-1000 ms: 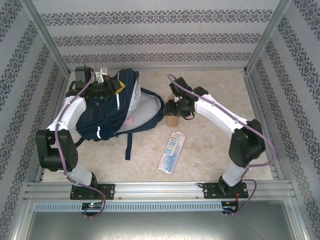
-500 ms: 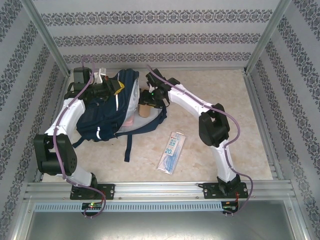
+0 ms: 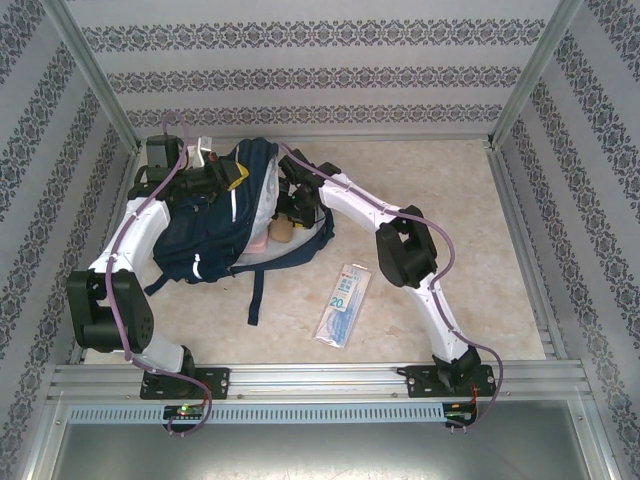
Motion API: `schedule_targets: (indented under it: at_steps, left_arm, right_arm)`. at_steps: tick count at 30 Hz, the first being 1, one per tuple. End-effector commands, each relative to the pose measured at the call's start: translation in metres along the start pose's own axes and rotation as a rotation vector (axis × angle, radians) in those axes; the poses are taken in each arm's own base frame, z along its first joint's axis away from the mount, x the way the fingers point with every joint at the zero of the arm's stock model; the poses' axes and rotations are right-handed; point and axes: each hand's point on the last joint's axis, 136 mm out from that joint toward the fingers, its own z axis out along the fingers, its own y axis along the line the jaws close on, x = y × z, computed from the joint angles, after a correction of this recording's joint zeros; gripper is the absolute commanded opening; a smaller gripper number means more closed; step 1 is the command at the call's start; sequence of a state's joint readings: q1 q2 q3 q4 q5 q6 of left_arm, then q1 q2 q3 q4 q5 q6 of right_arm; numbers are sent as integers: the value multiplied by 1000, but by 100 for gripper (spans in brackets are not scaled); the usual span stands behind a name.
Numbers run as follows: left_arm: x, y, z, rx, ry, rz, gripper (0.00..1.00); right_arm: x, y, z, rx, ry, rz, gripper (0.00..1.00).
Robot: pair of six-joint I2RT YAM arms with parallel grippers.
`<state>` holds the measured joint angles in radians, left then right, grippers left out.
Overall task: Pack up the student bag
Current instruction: Place the glasses case in the student bag, then close the student bag at the top-left of the table.
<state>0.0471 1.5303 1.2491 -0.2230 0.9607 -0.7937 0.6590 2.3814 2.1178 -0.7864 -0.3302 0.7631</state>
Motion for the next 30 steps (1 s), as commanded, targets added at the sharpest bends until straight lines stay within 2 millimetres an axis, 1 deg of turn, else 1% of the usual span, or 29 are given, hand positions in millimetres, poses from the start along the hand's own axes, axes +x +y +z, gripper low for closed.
schedule_targets:
  at_steps: [1,2,7,8,10,14,17,19,21,22,24,25,28,29,30]
  left_arm:
    - [0,-39,-11,99,-18,113,0]
    - [0,-38,-11,94,-19,113,0]
    - [2,-28,-8,71,-18,106,0]
    - [2,-25,-7,64,-16,102,0]
    - [2,-22,-6,55,-16,99,0]
    - [4,-8,-5,-8,-13,105,0]
    - [6,6,-3,-64,-2,101,0]
    - [7,14,-1,-83,10,98,1]
    - [10,21,1,-97,21,91,7]
    - [11,22,1,-100,25,94,12]
    - [13,24,0,-113,30,91,26]
    - [14,25,0,-118,31,87,30]
    - [17,26,-4,-131,20,84,38]
    - [19,26,-4,-135,18,84,43]
    - [21,27,-5,-144,15,78,45]
  right_arm:
    - [1,10,-25,6,-37,-23,82]
    - [-1,10,-33,8,-56,-32,88]
    - [-5,11,-66,17,-122,-64,91]
    - [-5,8,-72,27,-134,-66,98]
    - [-4,3,-84,52,-158,-76,98]
    - [10,-21,-109,128,-207,-87,98]
    - [28,-45,-124,178,-237,-89,98]
    - [44,-61,-129,206,-239,-95,98]
    - [62,-82,-130,244,-225,-87,98]
    - [70,-89,-130,252,-217,-86,98]
    - [87,-106,-130,274,-203,-83,98]
    - [96,-115,-131,285,-197,-77,98]
    - [117,-135,-127,284,-169,-68,89]
    - [122,-139,-124,279,-158,-74,88]
    - [126,-145,-121,282,-143,-80,87]
